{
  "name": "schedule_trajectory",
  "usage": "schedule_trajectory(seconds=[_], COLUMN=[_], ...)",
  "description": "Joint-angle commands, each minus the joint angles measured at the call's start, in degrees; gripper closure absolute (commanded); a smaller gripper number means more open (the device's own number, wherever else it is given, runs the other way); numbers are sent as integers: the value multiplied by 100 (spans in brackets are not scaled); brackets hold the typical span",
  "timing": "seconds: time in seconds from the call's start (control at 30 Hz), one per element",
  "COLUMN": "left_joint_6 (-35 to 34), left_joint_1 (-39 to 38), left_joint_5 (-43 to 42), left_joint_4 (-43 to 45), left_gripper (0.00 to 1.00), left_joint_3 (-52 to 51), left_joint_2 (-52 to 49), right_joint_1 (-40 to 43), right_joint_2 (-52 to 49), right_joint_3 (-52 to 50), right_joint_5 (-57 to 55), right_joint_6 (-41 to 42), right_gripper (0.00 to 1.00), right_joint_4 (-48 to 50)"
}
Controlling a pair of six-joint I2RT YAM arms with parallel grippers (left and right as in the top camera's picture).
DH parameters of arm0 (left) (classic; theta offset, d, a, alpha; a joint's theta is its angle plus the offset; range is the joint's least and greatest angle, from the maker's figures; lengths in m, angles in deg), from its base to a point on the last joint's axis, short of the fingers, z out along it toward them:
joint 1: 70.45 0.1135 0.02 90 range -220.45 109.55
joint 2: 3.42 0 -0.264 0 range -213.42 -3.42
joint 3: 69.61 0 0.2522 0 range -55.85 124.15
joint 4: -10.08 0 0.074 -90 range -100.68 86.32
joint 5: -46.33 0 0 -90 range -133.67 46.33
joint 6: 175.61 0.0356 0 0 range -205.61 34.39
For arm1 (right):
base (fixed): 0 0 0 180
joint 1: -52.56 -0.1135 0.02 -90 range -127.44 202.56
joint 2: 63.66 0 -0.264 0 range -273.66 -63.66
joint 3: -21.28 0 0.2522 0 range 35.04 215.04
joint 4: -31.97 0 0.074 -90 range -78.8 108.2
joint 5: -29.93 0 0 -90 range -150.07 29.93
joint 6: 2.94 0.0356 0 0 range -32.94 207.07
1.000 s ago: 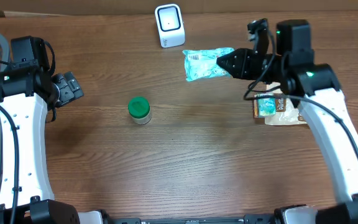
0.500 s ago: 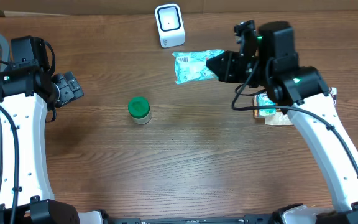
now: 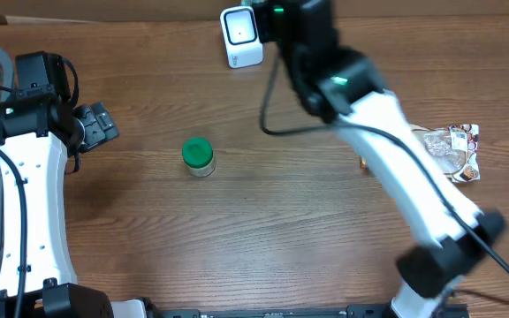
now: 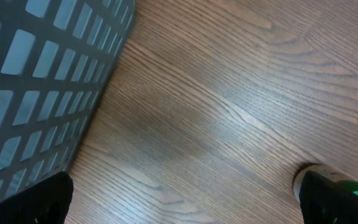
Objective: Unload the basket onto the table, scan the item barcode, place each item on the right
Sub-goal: 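Raise the wipes packet in front of the white scanner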
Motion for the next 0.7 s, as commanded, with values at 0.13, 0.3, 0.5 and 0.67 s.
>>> schedule_trajectory(seconds=[0.13, 0.3, 0.5, 0.67], left_joint_6=[109, 109, 109, 109], left_joint_1=[-15, -17, -17, -15], left_joint_5=[-26, -24, -24, -24], left_joint_4=[15, 17, 15, 15], left_gripper=[1, 1, 0, 0], left_joint_3=[2, 2, 2, 2], left_joint_2=[11, 11, 11, 11], right_joint_1=[-11, 33, 205, 282], right_joint_2=[-1604, -2479, -3106, -3230], right_joint_3=[39, 39, 37, 37], right_joint_5=[-1226, -588, -87, 249], right_joint_6=[-3600, -5525, -6074, -6072], right_gripper=[96, 96, 96, 96], right_joint_4=[1945, 3545, 4524, 4505])
